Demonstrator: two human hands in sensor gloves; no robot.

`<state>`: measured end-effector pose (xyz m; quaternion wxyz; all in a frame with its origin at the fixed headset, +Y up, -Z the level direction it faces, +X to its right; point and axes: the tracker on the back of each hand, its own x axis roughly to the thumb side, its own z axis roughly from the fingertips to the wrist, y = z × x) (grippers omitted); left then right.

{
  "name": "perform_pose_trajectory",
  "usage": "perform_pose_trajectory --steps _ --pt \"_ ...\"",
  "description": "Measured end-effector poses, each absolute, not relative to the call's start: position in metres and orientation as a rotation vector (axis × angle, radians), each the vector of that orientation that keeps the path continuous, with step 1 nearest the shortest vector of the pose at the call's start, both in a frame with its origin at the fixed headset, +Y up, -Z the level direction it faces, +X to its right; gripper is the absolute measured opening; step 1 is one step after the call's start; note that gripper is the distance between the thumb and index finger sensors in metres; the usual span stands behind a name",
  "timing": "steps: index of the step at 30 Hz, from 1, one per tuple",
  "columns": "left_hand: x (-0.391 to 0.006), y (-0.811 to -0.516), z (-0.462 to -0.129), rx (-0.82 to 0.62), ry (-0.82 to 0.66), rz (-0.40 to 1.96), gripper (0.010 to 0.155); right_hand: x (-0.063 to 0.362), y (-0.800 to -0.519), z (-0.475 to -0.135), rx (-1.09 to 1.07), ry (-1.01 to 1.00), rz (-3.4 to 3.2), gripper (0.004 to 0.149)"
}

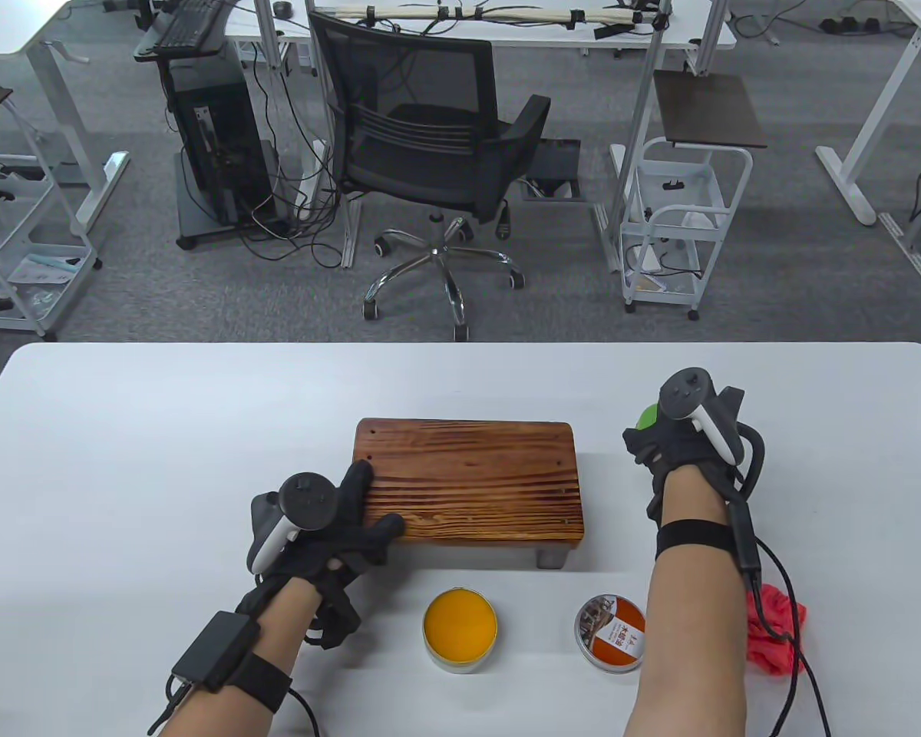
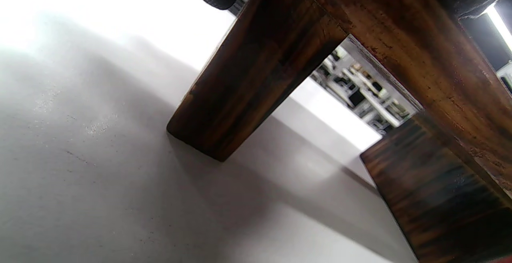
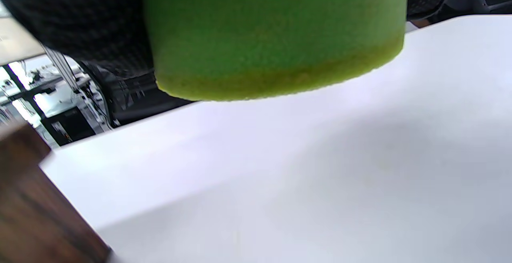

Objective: Dip and apply wood wax on stool

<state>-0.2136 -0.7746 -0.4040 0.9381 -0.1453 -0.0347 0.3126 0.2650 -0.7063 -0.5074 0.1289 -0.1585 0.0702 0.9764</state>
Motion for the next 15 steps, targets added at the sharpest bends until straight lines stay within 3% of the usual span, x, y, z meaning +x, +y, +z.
perform_pose_trajectory --steps 8,15 --pt "-0.214 -0.775 -0.404 -0.293 -0.071 0.634 0.106 0.255 -0.755 -0.513 -0.488 0.365 2.866 0.097" --pt "-0.214 -0.775 -0.403 -0.291 -0.07 0.631 0.105 0.248 -0.773 -0.516 -0.484 0.411 2.881 0.096"
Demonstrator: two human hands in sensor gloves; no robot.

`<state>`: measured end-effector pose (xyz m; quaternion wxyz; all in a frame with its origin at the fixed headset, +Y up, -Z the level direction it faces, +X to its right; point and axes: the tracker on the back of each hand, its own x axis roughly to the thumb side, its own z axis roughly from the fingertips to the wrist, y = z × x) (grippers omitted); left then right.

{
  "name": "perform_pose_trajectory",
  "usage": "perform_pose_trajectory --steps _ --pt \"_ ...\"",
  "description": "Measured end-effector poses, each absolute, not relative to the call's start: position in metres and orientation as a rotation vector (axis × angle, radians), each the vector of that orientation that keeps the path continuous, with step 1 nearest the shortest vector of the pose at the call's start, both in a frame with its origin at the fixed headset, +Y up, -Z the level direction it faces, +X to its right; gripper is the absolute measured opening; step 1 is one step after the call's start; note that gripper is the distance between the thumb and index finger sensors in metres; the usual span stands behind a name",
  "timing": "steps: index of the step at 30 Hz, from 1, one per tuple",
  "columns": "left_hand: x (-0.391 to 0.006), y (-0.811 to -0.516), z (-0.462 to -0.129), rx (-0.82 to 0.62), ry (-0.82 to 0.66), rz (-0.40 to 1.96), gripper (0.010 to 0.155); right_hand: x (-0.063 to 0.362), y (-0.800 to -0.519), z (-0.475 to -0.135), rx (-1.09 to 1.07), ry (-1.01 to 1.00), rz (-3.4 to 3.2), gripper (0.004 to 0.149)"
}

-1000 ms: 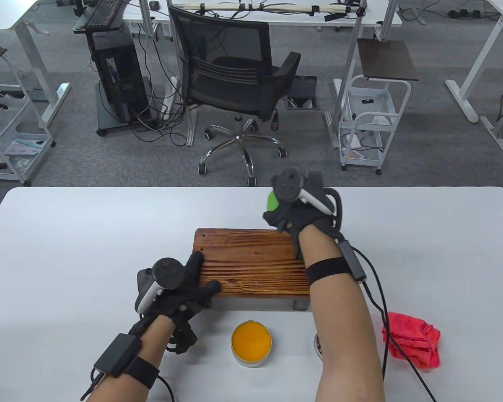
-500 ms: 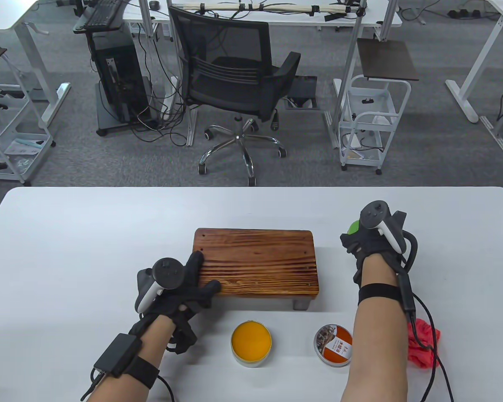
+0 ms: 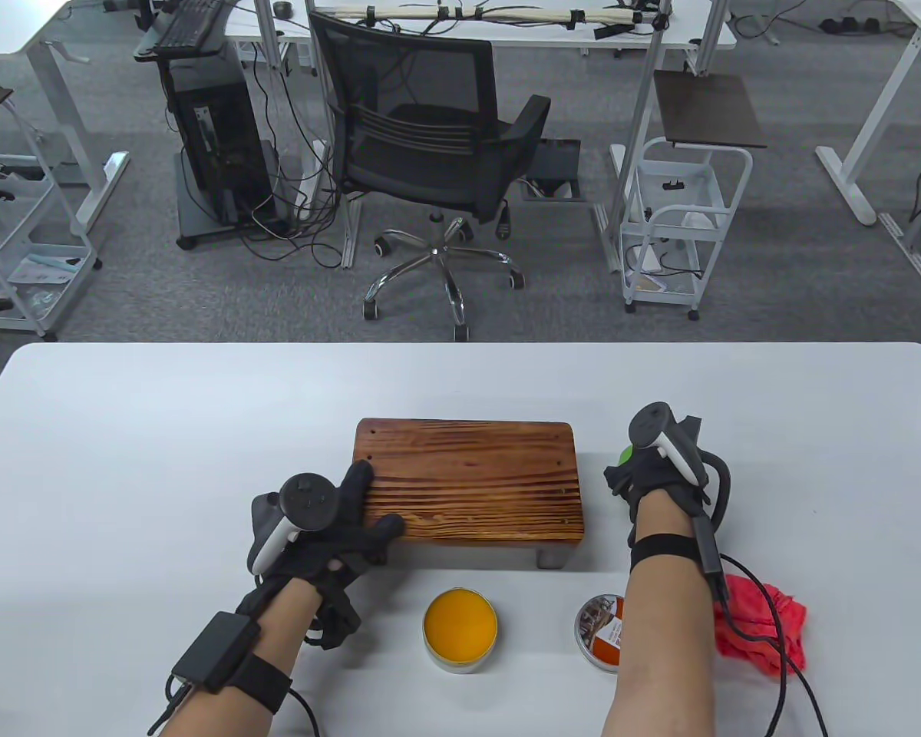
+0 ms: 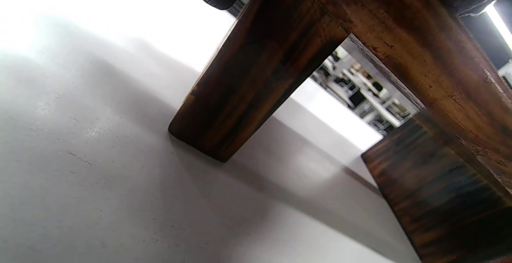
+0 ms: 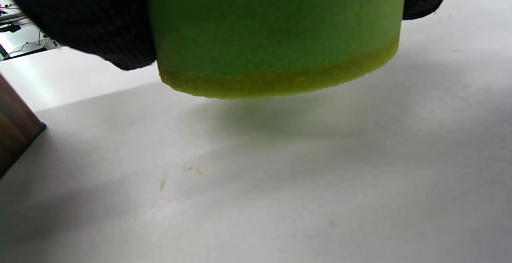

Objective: Dip and apply wood wax on stool

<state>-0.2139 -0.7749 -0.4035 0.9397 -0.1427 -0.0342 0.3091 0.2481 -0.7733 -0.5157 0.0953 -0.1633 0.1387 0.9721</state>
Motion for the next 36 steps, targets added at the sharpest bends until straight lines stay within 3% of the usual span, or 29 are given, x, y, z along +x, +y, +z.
perform_pose_trajectory --steps 36 --pt "-0.213 -0.775 -0.403 -0.29 -0.07 0.627 0.105 0.245 -0.8 -0.51 -0.472 0.465 2.851 0.104"
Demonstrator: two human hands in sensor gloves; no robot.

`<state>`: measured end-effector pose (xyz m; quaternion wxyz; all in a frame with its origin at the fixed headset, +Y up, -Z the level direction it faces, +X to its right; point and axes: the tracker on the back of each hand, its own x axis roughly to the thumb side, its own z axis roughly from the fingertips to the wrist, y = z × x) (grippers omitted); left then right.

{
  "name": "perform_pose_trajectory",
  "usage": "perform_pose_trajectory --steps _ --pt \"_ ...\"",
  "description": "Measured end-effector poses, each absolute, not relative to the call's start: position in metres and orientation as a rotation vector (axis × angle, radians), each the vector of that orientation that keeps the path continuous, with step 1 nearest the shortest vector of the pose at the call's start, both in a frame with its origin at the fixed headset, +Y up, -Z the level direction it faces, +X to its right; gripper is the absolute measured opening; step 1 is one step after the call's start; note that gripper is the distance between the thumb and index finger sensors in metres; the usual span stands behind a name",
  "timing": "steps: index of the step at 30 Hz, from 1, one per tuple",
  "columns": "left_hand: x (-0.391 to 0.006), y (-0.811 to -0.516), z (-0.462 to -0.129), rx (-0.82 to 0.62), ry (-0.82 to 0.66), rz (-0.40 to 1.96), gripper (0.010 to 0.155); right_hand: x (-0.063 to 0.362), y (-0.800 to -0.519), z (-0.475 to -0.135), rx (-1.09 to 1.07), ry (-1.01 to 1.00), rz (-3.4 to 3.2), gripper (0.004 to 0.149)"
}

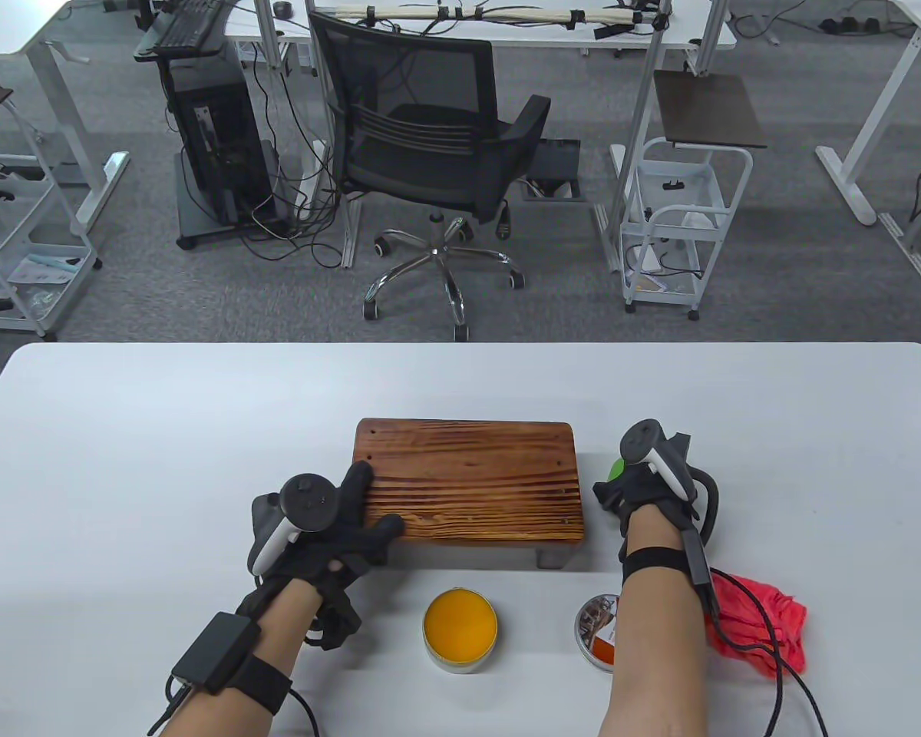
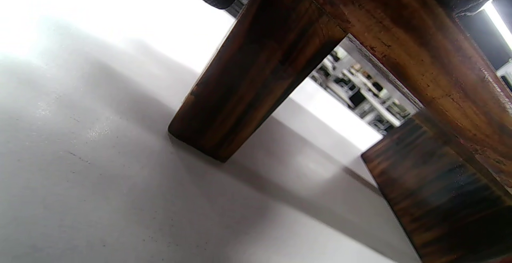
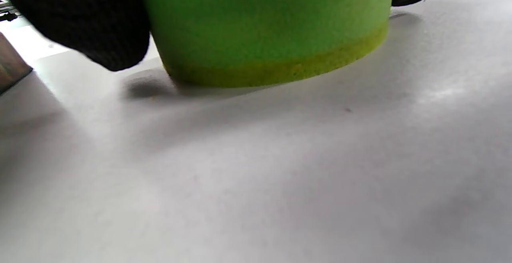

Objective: Dip and apply wood wax on stool

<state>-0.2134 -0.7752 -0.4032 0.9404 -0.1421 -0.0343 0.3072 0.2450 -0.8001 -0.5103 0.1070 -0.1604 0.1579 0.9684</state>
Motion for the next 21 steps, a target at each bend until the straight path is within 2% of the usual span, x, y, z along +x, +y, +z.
perform_pose_trajectory --steps 14,21 --pt "-0.213 -0.775 -0.403 -0.291 -0.069 0.629 0.105 0.246 -0.796 -0.51 -0.477 0.498 2.817 0.109" --pt "-0.214 -0.774 -0.404 -0.292 -0.071 0.634 0.105 0.248 -0.782 -0.506 -0.476 0.443 2.832 0.11"
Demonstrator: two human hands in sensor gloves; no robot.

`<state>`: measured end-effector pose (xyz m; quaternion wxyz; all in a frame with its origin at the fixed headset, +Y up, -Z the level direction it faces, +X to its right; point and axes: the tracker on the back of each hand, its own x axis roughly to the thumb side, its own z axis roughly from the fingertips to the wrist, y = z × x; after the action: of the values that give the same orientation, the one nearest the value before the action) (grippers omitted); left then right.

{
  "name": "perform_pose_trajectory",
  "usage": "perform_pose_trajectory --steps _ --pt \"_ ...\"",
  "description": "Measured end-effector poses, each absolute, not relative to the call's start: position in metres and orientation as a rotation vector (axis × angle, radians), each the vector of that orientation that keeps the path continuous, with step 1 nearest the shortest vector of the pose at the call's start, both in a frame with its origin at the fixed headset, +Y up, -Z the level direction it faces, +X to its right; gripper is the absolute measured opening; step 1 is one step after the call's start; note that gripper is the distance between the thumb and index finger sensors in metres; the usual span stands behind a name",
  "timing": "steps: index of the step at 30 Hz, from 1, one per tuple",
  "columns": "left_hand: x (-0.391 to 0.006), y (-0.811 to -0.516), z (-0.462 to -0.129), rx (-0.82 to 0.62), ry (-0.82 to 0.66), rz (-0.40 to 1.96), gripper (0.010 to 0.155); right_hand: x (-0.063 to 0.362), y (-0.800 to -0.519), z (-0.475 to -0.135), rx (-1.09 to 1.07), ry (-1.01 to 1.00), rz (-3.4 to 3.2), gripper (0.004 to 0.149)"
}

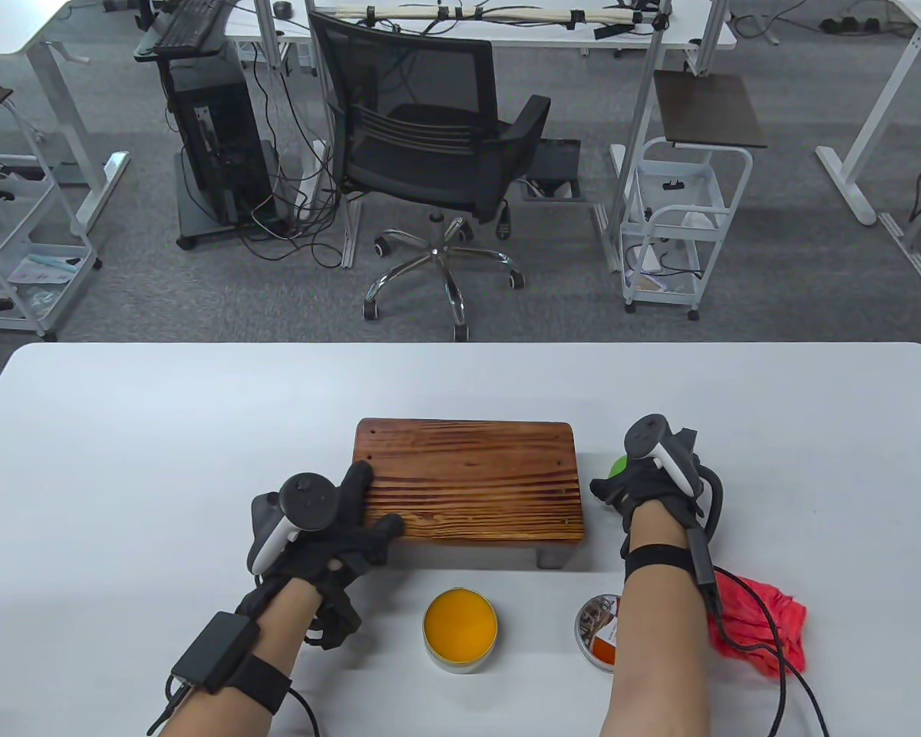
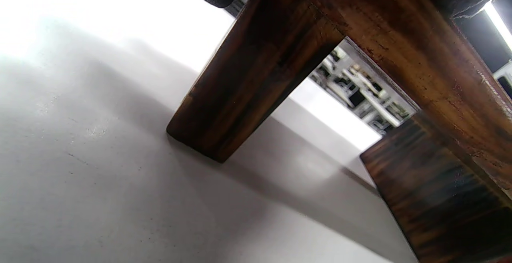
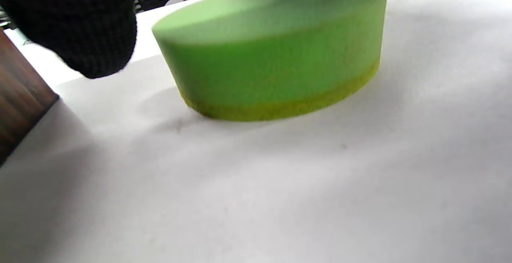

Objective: Dip and apply wood wax on stool

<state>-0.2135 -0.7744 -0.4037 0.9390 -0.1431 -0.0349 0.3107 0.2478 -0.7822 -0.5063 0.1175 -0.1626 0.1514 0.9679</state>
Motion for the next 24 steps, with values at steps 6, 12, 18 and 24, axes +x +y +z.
perform_pose_trajectory --steps 6,12,18,24 --pt "-0.214 -0.774 -0.404 -0.287 -0.063 0.65 0.104 0.245 -0.746 -0.497 -0.422 0.324 2.838 0.108" --pt "-0.222 -0.769 -0.403 -0.279 -0.062 0.679 0.104 0.234 -0.709 -0.477 -0.254 0.233 2.869 0.105" --pt "-0.232 -0.748 -0.389 -0.234 -0.064 0.657 0.104 0.224 -0.686 -0.442 -0.069 0.265 2.884 0.102" --pt "-0.228 -0.718 -0.358 -0.158 -0.154 0.617 0.104 0.216 -0.675 -0.406 0.05 0.33 2.932 0.102"
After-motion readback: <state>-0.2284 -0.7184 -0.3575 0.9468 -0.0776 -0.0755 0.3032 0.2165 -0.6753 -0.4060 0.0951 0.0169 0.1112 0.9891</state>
